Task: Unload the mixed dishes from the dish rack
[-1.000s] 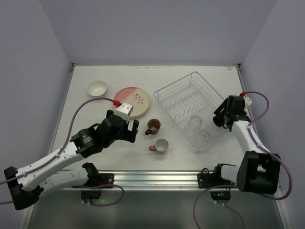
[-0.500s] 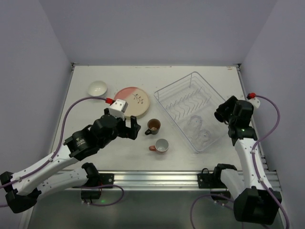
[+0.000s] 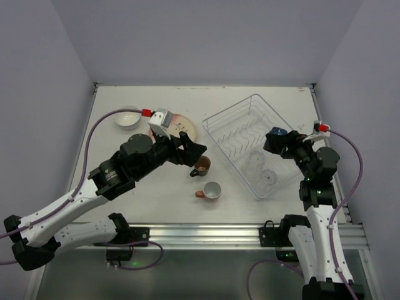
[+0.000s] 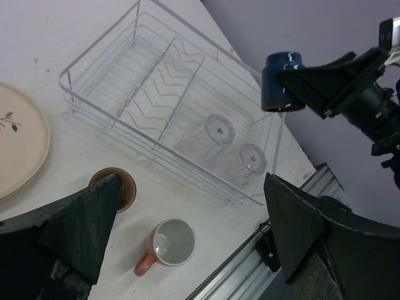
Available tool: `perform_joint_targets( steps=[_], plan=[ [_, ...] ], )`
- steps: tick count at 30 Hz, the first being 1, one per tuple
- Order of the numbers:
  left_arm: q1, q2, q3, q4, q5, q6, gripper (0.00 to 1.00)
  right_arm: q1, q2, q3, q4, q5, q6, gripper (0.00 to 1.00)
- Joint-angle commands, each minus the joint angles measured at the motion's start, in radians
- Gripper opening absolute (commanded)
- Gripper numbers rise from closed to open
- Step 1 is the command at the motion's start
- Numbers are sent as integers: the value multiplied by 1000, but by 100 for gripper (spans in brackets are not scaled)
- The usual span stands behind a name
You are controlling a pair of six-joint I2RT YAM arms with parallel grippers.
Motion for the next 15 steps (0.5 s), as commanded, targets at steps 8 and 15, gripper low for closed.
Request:
perform_joint_targets(
  steps=[8, 15],
  plan=[
    [5, 91, 38, 182, 243, -129, 100, 191, -7, -62, 443, -203, -21, 0],
    [3, 112, -79, 496, 361, -316, 100, 196, -10, -183, 798, -372, 107, 0]
  ],
)
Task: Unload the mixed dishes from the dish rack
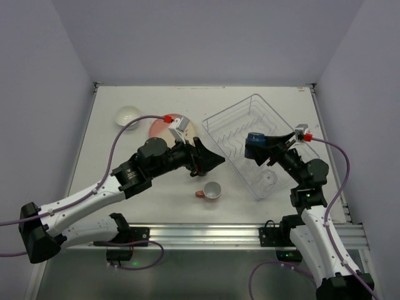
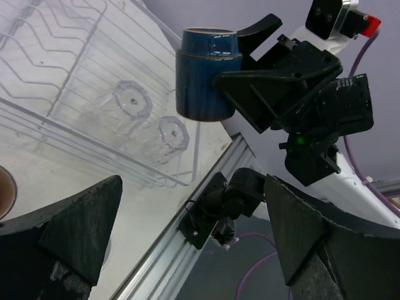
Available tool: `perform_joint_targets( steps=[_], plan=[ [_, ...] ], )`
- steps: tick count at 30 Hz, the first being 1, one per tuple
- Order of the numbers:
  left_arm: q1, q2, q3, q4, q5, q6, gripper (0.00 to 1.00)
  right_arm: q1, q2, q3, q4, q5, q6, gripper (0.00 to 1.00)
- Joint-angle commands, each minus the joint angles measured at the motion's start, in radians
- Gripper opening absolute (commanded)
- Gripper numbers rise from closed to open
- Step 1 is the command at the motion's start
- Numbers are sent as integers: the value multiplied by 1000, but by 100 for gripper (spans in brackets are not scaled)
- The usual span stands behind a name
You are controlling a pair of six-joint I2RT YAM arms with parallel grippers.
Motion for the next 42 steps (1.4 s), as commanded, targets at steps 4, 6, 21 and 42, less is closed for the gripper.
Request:
perform_joint_targets(
  steps=[4, 6, 21, 42],
  plan=[
    [0, 15, 69, 138, 107, -82, 100, 6, -39, -9, 218, -53, 6, 0],
    [-10, 6, 27, 196, 107, -124, 100, 6, -57, -24, 231, 22, 64, 0],
    [-159, 121, -50, 474, 18, -105, 100, 6, -284, -80, -66, 530, 616, 0],
    [-195, 370, 266, 238, 52, 467, 96, 6, -399, 136, -688, 605, 701, 0]
  ],
)
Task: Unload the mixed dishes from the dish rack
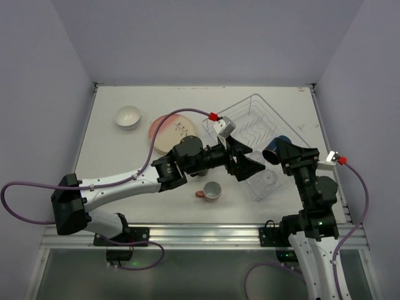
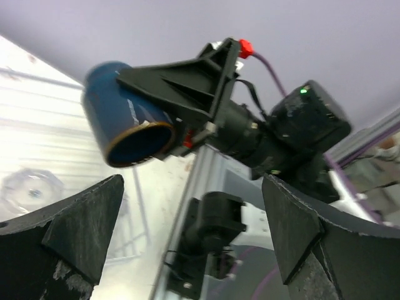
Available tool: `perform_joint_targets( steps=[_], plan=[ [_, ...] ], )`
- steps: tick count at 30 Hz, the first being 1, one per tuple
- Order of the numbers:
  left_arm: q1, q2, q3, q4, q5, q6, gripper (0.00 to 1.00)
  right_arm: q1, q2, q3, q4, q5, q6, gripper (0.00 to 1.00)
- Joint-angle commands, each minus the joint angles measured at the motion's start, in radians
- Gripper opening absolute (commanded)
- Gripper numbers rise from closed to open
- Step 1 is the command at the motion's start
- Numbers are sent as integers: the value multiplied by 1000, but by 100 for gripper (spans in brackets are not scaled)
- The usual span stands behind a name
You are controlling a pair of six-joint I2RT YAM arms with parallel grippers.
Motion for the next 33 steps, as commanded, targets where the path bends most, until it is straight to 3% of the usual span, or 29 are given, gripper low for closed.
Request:
perform_joint_targets(
  steps=[1, 5, 14, 23, 33],
  plan=[
    [-13, -7, 79, -172, -136, 327, 97, 0, -5, 127, -133, 15, 48, 0],
    [-16, 5, 73, -169, -264, 437, 96, 0, -20, 147, -179, -56, 88, 0],
    [-54, 45, 50, -8, -291, 513, 89, 0, -23, 168, -173, -136, 169, 0],
    [-56, 123, 84, 40, -264, 504, 69, 0, -28, 139, -141, -160, 206, 0],
    [-73, 194, 128, 79, -341, 519, 47, 0, -29, 122, -136, -165, 212, 0]
  ],
)
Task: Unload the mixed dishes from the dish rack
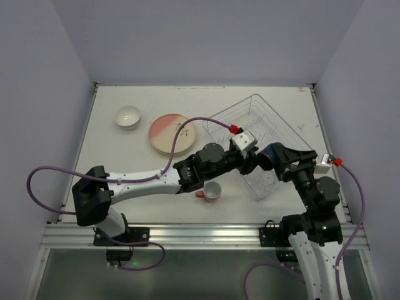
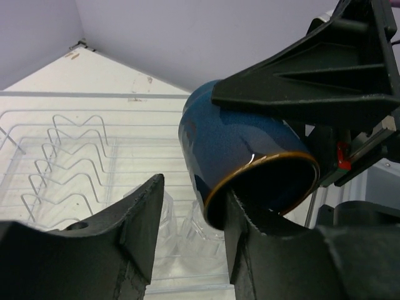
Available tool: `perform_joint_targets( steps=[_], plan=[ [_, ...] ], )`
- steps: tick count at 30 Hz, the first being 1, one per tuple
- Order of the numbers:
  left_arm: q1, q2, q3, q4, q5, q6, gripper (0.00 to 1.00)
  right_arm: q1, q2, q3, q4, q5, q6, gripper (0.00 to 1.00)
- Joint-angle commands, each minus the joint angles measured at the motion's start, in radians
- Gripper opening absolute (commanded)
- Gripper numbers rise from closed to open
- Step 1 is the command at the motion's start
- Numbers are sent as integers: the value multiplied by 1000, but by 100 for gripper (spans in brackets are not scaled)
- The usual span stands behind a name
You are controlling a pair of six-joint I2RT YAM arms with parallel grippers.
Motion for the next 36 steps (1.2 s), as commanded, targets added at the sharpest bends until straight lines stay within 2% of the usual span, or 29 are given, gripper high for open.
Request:
perform_joint_targets(
  steps=[1, 4, 5, 7, 8, 12, 14, 17, 24, 26, 28, 29, 30, 32, 34, 36],
  plan=[
    [-16, 33, 72, 72, -73, 36, 44, 0, -10, 1, 93, -20, 32, 0],
    [-28, 61, 101, 86, -77, 39, 36, 0, -13, -21, 105, -17, 35, 0],
    [-30, 72, 106, 96, -79, 39, 27, 0, -11, -22, 105, -17, 33, 0],
    [-36, 76, 112, 103, -86, 34, 18, 0, -10, -24, 102, -14, 29, 0],
    [-37, 79, 112, 109, -85, 34, 0, 0, -10, -22, 102, -12, 27, 0],
    [-50, 64, 101, 109, -129, 28, 0, 0, -20, -24, 89, 6, 1, 0],
    [-51, 38, 91, 74, -175, 10, 0, 0, -23, -30, 88, 23, -38, 46],
    [-51, -11, 83, -18, -261, -21, 0, 0, -7, -24, 76, 61, -133, 99],
    [-50, -190, 57, -420, -483, -156, 0, -1, 119, 56, -10, 171, -374, 99],
    [-48, -276, 58, -612, -510, -191, 0, -1, 132, 74, -9, 188, -443, 99],
    [-44, -324, 121, -792, -562, -304, 0, -1, 145, 111, -12, 198, -514, 99],
    [-38, -338, 141, -962, -570, -346, 0, -1, 171, 128, -19, 198, -592, 99],
    [-27, -351, 156, -1035, -541, -421, 0, -1, 188, 166, -42, 189, -630, 99],
    [20, -391, 160, -1210, -473, -475, 0, -1, 222, 204, -73, 175, -737, 99],
    [71, -422, 125, -1267, -332, -501, 0, -1, 265, 241, -105, 152, -795, 99],
    [175, -466, 42, -1286, -161, -477, 0, -1, 293, 255, -122, 97, -856, 99]
  ],
)
